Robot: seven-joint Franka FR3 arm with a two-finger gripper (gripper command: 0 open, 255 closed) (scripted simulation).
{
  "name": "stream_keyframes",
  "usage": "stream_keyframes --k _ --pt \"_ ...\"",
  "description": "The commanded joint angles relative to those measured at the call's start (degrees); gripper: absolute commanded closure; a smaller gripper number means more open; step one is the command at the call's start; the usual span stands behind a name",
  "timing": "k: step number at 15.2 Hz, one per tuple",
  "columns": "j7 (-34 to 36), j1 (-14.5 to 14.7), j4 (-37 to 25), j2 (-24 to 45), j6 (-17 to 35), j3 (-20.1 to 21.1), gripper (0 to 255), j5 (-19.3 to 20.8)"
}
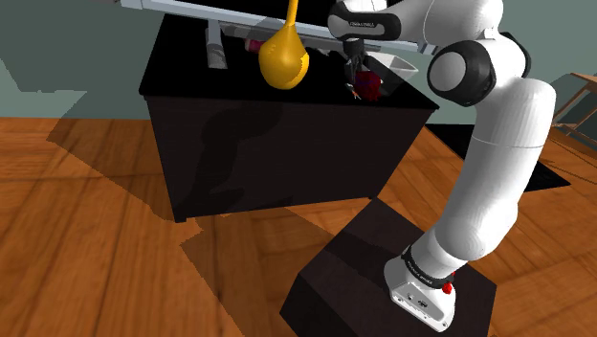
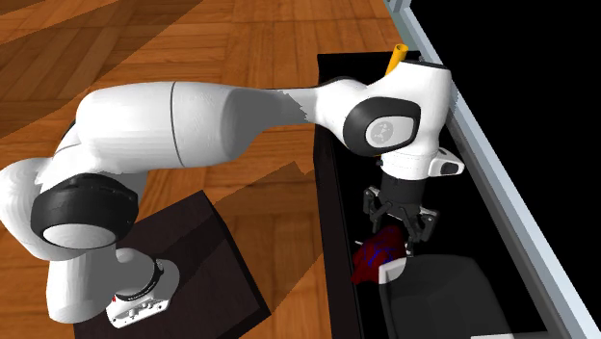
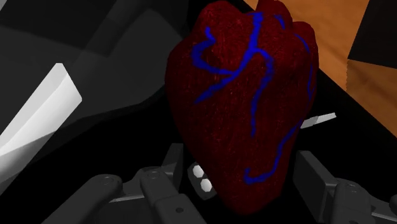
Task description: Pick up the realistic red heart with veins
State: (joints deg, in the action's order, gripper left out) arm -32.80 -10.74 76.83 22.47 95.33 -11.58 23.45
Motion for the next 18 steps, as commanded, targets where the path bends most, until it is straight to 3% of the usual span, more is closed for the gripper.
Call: stream_keyframes --k 1,6,18 --pt "0.0 0.0 0.0 0.0 0.0 0.0 255 0.0" --pt "-0.6 0.0 -1.9 0.3 -1.6 0.0 255 -0.1" --pt "-4.9 -0.2 -15.1 3.1 -11.0 -0.3 255 -0.6"
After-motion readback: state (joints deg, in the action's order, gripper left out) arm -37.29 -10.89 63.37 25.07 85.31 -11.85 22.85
